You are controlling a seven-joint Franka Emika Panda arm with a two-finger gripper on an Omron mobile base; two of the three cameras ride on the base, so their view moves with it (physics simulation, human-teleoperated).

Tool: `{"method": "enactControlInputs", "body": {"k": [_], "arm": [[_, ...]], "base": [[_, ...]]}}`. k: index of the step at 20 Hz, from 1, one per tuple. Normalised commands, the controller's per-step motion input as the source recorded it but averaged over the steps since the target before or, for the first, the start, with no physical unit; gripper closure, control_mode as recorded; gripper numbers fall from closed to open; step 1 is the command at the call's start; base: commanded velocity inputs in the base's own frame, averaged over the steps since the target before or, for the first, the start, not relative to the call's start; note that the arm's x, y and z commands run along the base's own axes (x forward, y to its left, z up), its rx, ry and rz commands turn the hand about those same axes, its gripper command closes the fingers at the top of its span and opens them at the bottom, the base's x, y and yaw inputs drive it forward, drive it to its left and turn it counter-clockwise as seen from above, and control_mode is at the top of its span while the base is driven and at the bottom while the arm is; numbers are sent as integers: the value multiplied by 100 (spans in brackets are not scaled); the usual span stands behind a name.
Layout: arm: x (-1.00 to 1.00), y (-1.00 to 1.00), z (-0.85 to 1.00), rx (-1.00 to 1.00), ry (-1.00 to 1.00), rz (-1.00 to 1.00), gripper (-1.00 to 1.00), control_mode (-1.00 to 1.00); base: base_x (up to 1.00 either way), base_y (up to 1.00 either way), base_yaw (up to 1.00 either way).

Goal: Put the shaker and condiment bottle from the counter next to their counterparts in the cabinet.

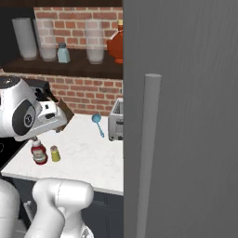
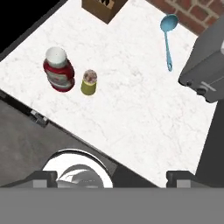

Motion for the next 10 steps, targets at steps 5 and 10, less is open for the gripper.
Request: {"method": "enactControlInputs", "body": {"k": [5,10], "arm": [[-16,47,-18,-3,1,14,-100,-100],[0,7,-23,0,5,44,-100,-100]], "base": [[0,0,0],[0,0,0]]}}
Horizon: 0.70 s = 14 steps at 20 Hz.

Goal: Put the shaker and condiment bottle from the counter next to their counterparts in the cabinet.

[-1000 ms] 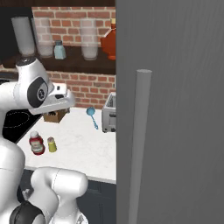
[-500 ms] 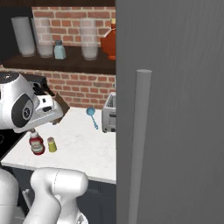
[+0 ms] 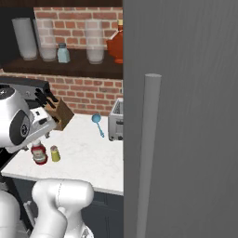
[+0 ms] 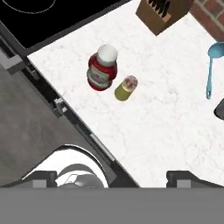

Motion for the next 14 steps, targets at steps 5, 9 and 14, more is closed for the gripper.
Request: {"method": "enactControlInputs", "body": {"k": [5,9,14], "arm": [[0,8,-28,0,12,55,-100,-100],[0,12,-38,-13,12,27,-100,-100],[2,-3,-12,0,5,16,-100,-100]], "base": [[0,0,0],[0,0,0],[0,0,0]]}}
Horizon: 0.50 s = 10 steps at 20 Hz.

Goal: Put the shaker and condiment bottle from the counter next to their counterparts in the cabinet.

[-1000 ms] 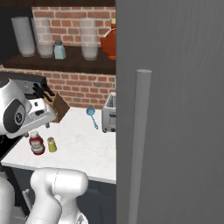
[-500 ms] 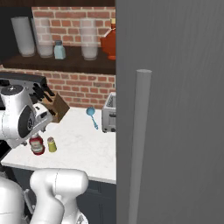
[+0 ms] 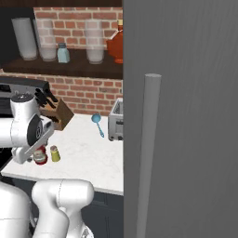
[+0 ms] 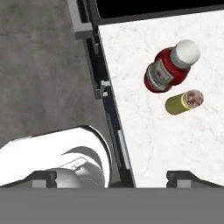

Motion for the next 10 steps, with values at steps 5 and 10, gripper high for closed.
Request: {"method": "enactControlInputs", "body": {"k": [5,10], "arm": [[23,-9,0,14,0,19,-100,-100],[25,-1,0,27,0,22,-100,-100]], "base": [[0,0,0],[0,0,0]]}}
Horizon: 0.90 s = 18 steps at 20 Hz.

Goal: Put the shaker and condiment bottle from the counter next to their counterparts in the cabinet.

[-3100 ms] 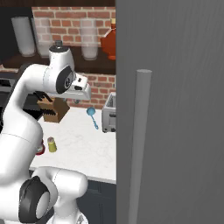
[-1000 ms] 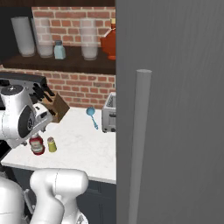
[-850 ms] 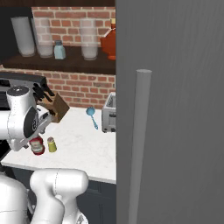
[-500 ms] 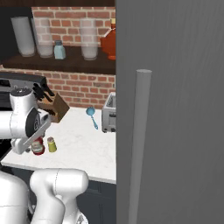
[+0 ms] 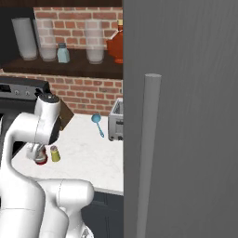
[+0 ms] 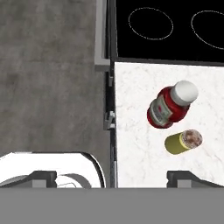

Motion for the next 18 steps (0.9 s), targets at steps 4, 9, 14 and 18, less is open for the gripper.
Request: {"method": "enactControlInputs", "body": {"k": [4,9,14,18], "arm": [[9,9,-13,12,5,11,-100,-100],[41,0,-16,4,0,1,-100,-100],[42,0,-11,13,0,2,-100,-100],[4,15,-31,12,3,13,-100,-100]], "base": [[0,0,0],[0,0,0],[0,0,0],[0,0,0]]}}
